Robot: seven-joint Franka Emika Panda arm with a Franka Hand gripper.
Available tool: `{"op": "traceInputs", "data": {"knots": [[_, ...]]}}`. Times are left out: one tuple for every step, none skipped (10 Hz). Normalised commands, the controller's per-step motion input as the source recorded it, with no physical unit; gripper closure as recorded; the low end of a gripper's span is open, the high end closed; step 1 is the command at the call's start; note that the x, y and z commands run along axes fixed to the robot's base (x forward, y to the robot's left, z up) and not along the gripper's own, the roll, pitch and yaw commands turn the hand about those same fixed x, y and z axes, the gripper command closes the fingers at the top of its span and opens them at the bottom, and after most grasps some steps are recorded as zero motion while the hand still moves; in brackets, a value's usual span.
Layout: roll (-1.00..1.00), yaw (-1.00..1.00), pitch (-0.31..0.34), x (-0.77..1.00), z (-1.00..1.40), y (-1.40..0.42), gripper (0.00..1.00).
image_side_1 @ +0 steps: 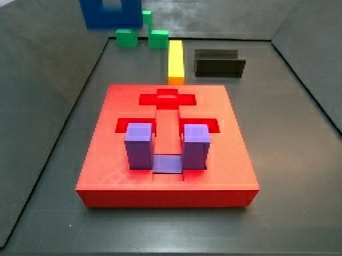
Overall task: Pick up the blue object. Move up. Move to above the board. Insert the blue object.
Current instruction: Move to above the board.
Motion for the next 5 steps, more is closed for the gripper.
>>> {"op": "traceInputs", "data": {"knots": [[0.02,0.00,0.095,0.04,0.81,0.00,1.00],[0.02,0.00,0.076,0.02,0.40,0.00,1.00],[0.09,-0.01,0.283,0.66,0.40,-1.40,1.00],[0.09,0.00,0.291,0.64,0.36,-1.40,1.00],[0.13,0.02,0.353,0.73,0.32,-1.40,1.00]]}}
